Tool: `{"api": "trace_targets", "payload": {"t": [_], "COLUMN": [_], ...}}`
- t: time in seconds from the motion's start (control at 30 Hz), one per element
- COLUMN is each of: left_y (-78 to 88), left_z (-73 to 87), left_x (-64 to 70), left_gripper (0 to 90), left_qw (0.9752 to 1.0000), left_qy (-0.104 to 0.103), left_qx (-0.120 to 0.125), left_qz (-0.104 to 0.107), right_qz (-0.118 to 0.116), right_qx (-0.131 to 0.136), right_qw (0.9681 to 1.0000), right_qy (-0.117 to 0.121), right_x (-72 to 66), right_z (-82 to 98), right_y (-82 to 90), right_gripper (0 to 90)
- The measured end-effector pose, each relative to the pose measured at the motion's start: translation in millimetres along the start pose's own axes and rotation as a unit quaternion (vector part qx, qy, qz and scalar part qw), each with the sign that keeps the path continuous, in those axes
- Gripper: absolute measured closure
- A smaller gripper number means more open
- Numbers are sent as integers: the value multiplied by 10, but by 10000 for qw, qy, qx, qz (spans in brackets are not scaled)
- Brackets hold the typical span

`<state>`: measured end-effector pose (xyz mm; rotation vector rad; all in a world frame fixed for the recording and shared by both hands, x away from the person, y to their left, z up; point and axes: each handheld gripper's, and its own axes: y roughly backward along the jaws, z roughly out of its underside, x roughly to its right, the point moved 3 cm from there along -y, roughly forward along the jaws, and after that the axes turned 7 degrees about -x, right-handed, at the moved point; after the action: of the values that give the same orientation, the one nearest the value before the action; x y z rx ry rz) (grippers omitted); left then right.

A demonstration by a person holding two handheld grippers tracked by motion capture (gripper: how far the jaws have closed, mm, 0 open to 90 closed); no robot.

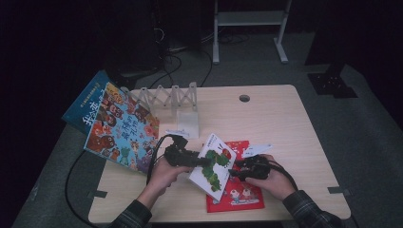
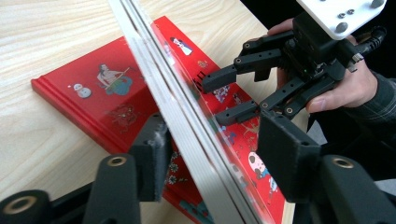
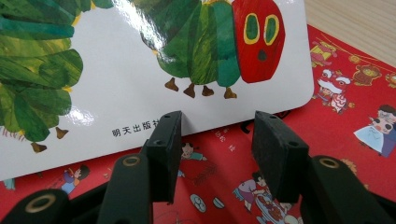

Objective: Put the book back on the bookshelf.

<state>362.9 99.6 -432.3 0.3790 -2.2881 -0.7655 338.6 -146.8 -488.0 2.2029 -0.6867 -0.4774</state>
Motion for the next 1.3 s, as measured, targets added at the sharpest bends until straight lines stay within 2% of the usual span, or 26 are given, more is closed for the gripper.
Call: {"api": "trace_targets", "payload": {"t": [0.2,0.23,0.33,0.4,0.57,0.73,0.93,1.0,1.1,1.2,1.3], "left_y": [28,26,20,20,20,49,67,49,28,28,29], "left_z": [-1,-2,0,-4,-28,-59,-106,-129,-154,-165,-177], "left_x": [-50,-60,-79,-80,-71,-59,1,34,84,125,152], "left_gripper": [604,618,638,648,671,702,736,745,758,763,764], "left_qw": [9999,9998,9995,9992,9987,9983,9982,9982,9981,9985,9984], "left_qy": [154,186,296,395,492,566,544,512,472,360,370], "left_qx": [-54,-74,-92,-96,-113,-81,-65,-84,-97,-135,-105], "left_qz": [-48,-90,-30,9,64,134,226,286,395,403,422], "right_qz": [-24,-28,-21,13,272,739,1183,1309,1437,1581,1689], "right_qx": [-3,-10,-41,16,338,425,336,285,211,177,172], "right_qw": [10000,10000,10000,9999,9981,9914,9817,9788,9760,9744,9733], "right_qy": [-19,-25,-78,-103,-435,-993,-1452,-1551,-1621,-1591,-1546], "right_x": [6,7,32,74,289,644,955,1036,1112,1163,1183], "right_z": [-2,-3,0,4,29,176,341,390,434,458,466], "right_y": [2,2,18,47,222,361,418,422,407,393,387], "right_gripper": [500,494,474,452,368,321,296,291,287,277,252]}}
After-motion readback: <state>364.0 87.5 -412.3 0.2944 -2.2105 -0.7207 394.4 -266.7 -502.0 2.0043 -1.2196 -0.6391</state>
